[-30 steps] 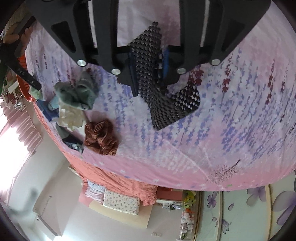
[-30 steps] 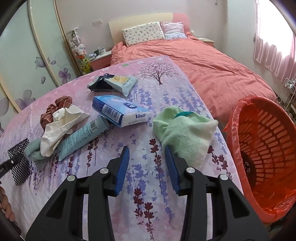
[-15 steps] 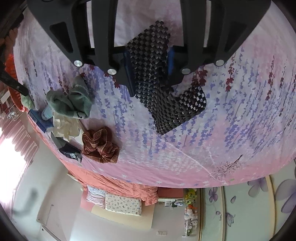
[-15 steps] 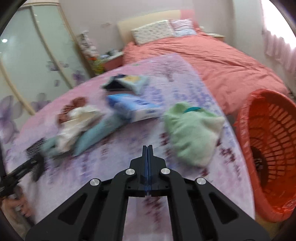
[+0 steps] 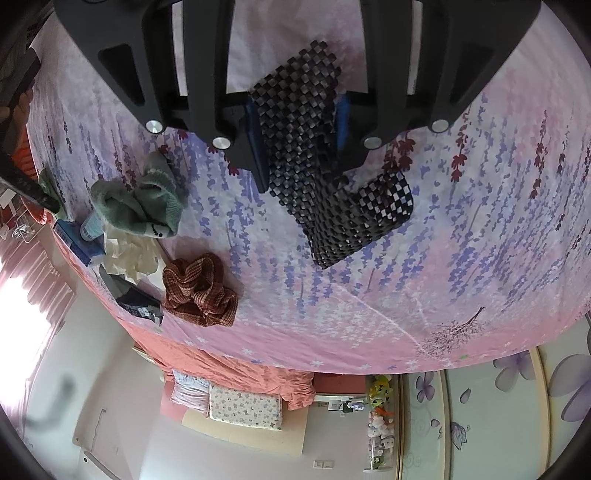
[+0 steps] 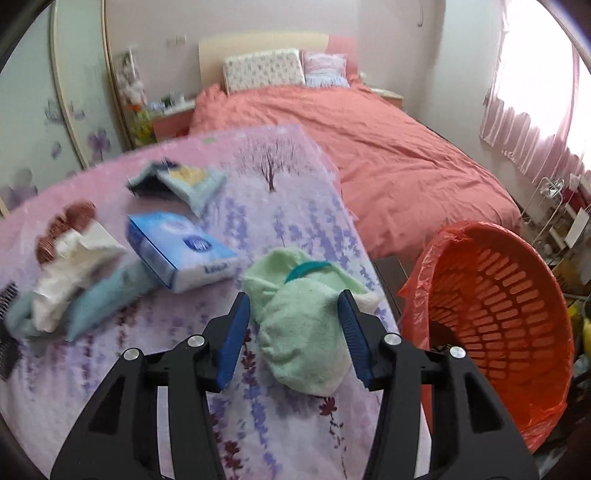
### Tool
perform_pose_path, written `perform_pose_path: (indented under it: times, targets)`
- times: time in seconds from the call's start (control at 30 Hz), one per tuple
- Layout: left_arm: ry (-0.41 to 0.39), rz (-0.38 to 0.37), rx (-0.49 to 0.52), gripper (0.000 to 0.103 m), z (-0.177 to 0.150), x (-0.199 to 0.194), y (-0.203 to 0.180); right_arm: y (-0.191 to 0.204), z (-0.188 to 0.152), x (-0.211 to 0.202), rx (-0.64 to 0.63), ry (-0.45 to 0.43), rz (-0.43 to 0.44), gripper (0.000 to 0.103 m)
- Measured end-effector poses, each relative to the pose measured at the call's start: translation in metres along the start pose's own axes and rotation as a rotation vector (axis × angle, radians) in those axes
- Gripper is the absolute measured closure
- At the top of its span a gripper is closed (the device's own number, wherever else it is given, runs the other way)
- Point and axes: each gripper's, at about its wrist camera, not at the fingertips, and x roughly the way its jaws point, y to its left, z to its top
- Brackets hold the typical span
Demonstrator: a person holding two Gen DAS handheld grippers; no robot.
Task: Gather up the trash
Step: 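Lift the black mesh pad with the left tool while the right tool grasps the green cloth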
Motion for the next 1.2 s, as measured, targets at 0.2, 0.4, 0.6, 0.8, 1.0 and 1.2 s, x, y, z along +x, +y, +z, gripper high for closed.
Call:
perform_pose_path:
  times: [0.2, 0.4, 0.6, 0.8, 1.0, 1.2]
  targets:
    - [-0.001, -0.008, -0.007, 0.070, 0.000, 0.000, 0.000, -0.002, -0.011, -0.017, 0.036, 0.013, 0.128, 0.094]
    - [-0.001, -0.011, -0.009, 0.070, 0.000, 0.001, 0.000, 0.021, -0.033, -0.033, 0.003, 0.034, 0.241, 0.094]
    - [-0.005, -0.034, -0.029, 0.070, -0.001, -0.001, 0.005, 0.035, -0.039, -0.037, -0.070, -0.009, 0.156, 0.093]
    - [-0.008, -0.056, -0.050, 0.070, -0.002, -0.002, 0.010, 0.041, -0.040, -0.038, -0.103, -0.013, 0.110, 0.093]
    - [-0.007, -0.030, -0.037, 0.070, -0.002, -0.002, 0.007, 0.039, -0.040, -0.039, -0.090, -0.011, 0.126, 0.093]
    - [-0.003, -0.001, -0.009, 0.070, -0.001, -0.001, 0.001, 0.038, -0.040, -0.038, -0.083, -0.010, 0.134, 0.093]
